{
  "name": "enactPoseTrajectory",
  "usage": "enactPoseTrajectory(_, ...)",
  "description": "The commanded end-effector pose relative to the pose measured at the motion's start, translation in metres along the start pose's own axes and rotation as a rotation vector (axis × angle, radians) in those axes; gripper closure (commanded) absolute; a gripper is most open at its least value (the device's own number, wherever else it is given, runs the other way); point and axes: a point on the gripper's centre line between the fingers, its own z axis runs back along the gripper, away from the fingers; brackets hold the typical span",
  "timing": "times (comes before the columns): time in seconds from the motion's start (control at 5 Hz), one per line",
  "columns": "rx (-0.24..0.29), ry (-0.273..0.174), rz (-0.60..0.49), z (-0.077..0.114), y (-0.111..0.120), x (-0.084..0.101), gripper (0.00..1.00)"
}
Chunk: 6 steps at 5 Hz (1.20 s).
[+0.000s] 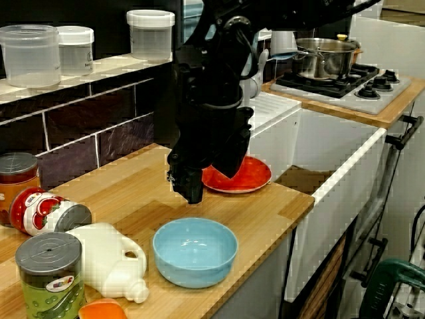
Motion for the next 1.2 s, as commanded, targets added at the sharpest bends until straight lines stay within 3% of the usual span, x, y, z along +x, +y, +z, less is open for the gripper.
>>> enactPoseTrajectory(0.0, 0.038, -0.026, 0.005, 0.02, 0.015, 0.001, 0.0)
enactPoseTrajectory(1.0, 0.049, 0.016, 0.033, 0.015, 0.027, -0.007, 0.0)
